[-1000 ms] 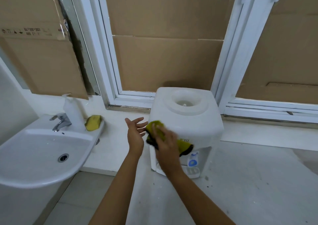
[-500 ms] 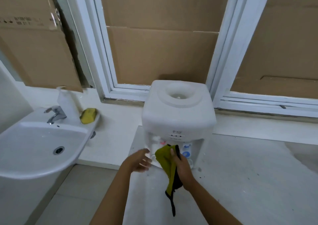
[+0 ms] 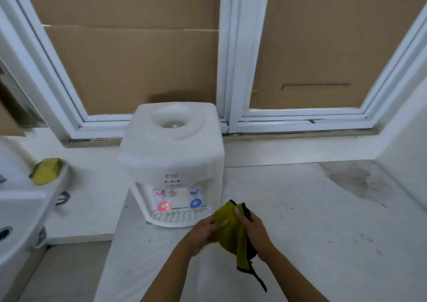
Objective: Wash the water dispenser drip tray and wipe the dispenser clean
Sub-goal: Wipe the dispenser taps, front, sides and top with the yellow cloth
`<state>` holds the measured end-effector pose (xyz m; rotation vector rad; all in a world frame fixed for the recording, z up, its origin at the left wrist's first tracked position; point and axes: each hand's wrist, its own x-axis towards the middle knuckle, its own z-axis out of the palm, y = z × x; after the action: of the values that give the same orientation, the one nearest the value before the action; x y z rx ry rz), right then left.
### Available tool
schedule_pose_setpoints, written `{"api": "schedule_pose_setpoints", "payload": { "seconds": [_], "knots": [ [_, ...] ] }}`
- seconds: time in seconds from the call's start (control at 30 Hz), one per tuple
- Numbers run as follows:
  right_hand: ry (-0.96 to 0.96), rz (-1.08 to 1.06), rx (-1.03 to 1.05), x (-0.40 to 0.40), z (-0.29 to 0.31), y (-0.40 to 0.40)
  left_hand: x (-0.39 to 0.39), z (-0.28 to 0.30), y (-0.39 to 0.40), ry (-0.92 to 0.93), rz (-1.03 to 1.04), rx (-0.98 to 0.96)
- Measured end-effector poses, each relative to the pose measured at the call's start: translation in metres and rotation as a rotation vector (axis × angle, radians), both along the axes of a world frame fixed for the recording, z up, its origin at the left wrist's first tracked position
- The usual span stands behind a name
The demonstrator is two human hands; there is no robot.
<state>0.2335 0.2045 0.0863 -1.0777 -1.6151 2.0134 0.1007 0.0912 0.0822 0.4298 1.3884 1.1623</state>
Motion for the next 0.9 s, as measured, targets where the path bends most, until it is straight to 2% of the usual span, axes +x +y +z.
{"api": "schedule_pose_setpoints", "payload": {
  "seconds": [0.1,0.2,0.33,0.4,0.63,0.8,0.9],
  "knots": [
    [-0.031,-0.087,0.083,0.020,-0.012,0.028,0.020,-0.009,0.031,0.110,0.081,-0.020],
    [-0.046,-0.150,0.066,0.033,-0.028,0.050,0.035,-0.023,0.063,0.173,0.230,-0.049],
    [-0.099,-0.200,0.010,0.036,-0.053,0.074,0.046,-0.042,0.094,0.001,0.316,-0.120],
    [-0.125,-0.225,-0.010,0.033,-0.068,0.086,0.041,-0.055,0.102,0.019,0.308,-0.145],
    [-0.193,-0.139,0.037,-0.003,-0.103,0.120,0.014,-0.083,0.126,0.344,0.377,-0.156],
    [-0.191,-0.100,0.114,-0.034,-0.107,0.147,0.005,-0.089,0.151,0.572,0.262,-0.118],
    [-0.289,-0.098,0.309,-0.042,-0.113,0.156,0.004,-0.094,0.160,0.722,0.251,-0.179]
  ]
}}
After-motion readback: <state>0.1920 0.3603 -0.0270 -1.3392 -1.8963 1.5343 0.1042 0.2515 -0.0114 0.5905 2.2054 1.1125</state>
